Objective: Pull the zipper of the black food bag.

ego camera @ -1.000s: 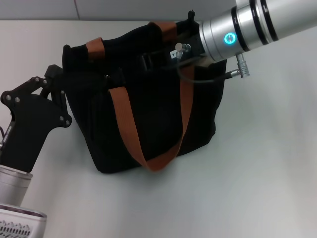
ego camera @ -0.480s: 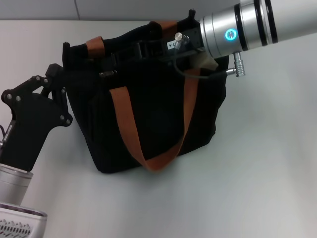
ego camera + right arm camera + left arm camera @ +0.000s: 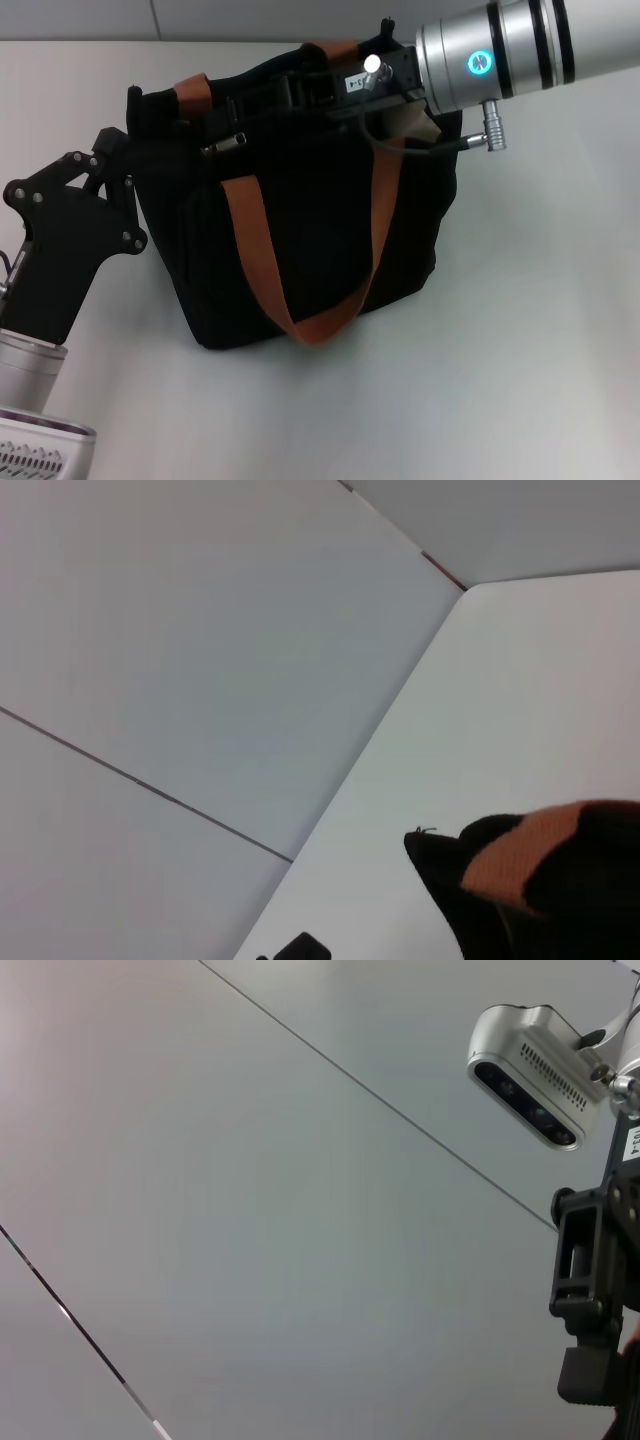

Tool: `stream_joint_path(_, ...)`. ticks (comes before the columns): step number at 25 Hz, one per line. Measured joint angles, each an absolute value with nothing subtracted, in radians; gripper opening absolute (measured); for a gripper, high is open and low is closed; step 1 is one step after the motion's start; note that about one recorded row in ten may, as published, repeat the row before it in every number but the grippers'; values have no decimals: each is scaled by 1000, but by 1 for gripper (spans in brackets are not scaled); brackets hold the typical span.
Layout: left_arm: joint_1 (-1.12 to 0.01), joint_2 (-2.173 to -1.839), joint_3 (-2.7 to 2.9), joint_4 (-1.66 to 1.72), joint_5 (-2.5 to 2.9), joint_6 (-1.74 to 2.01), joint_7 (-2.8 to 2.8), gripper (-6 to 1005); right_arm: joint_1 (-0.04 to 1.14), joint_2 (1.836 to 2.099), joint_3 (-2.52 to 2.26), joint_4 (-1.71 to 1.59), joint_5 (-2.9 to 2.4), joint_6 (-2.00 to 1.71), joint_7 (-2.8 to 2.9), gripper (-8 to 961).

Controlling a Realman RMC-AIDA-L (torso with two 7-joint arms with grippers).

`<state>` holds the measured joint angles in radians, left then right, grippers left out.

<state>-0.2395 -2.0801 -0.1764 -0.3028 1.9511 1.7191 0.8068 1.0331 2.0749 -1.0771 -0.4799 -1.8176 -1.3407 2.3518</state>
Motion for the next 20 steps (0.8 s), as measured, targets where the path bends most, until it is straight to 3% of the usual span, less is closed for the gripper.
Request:
stream_joint_path(8,-239,-2080,-176,-303,1951,1719,807,16,1032,2077,-1085,-476,-1819,-1341,2346,412)
stream_joint_path(14,-239,-2080,-176,-301,1951,1721,807,16,1038,2078,-1095,-490,-1849,-1320,2345,348)
stream_joint_path(20,-238,-2080,-175,-303,1951,1723,807,16,1036,2069,-1101,-494,-1872,-1291,2348,360)
